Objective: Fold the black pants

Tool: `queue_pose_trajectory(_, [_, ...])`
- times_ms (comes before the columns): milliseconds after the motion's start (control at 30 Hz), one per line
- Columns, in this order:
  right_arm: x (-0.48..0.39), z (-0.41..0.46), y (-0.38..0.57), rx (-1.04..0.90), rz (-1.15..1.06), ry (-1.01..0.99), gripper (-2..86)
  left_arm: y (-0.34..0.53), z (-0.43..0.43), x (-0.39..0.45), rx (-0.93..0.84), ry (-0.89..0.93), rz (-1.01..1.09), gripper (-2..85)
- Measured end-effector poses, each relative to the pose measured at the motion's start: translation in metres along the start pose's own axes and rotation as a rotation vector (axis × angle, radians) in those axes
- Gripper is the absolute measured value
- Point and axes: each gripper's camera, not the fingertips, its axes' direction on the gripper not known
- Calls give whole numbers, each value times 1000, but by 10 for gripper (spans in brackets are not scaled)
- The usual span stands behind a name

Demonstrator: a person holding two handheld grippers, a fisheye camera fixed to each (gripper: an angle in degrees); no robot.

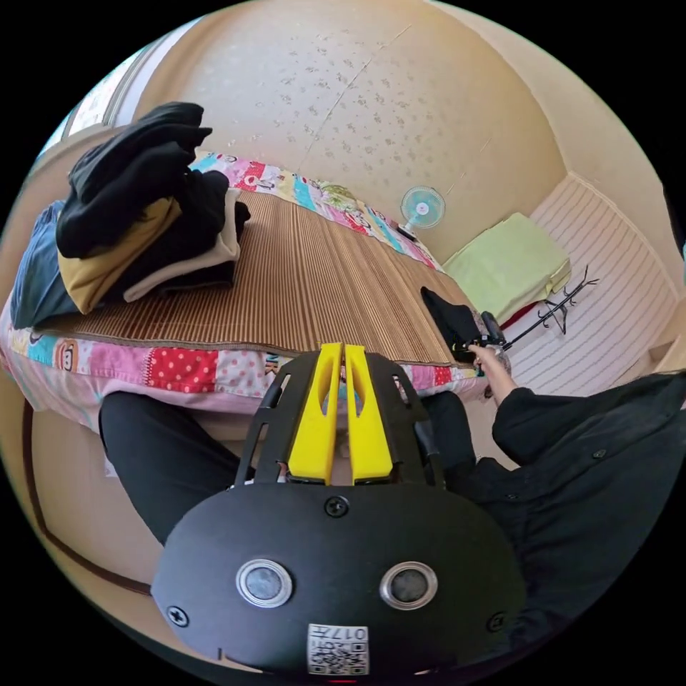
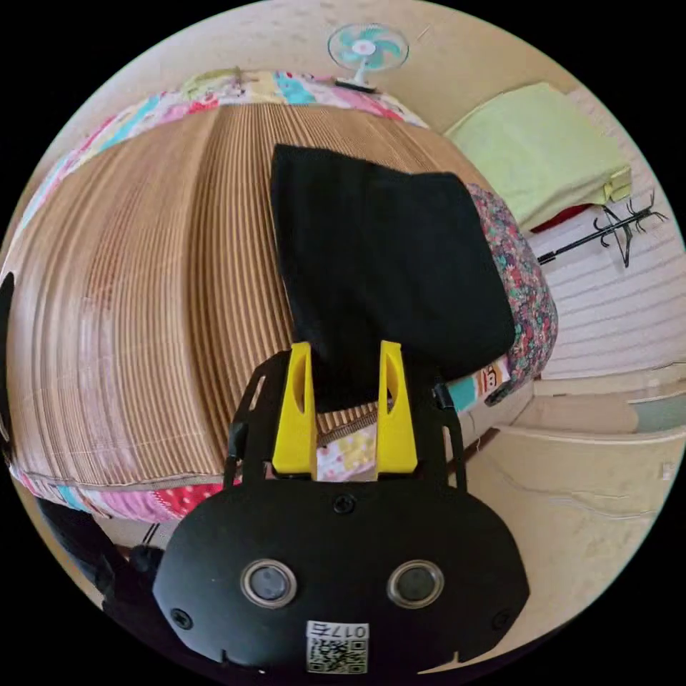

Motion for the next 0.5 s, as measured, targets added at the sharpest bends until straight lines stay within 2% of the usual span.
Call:
queue_pose_trajectory(67, [8, -8, -4, 9, 108, -119, 74, -5, 7, 3, 6, 32, -3, -10])
queue_pose_trajectory(100, [5, -20, -4, 63, 133, -243, 58, -8, 11, 7, 4, 56, -1, -10])
queue_pose_trajectory(133, [-6, -32, -1, 140, 127, -434, 51, -9, 13, 9, 1, 68, 1, -10])
queue_pose_trajectory(200, [-43, -50, 2, 200, 62, -679, 43, -13, 20, 18, -30, 98, 17, -10])
queue_pose_trajectory(233, [-83, -64, 6, 216, -12, -737, 39, -14, 21, 20, -40, 99, 23, -10])
queue_pose_trajectory(267, [-106, -72, 9, 218, -65, -741, 37, -15, 23, 25, -57, 94, 35, -9])
queue_pose_trajectory(333, [-207, -100, 41, 204, -323, -711, 34, -15, 23, 29, -73, 78, 44, -9])
queue_pose_trajectory(400, [-272, -113, 78, 188, -534, -711, 35, -14, 24, 28, -88, 67, 30, -7])
queue_pose_trajectory(433, [-301, -122, 102, 170, -660, -746, 37, -14, 24, 27, -94, 67, 21, -6])
queue_pose_trajectory(500, [-314, -133, 130, 148, -753, -844, 43, -15, 23, 19, -105, 67, -20, 3])
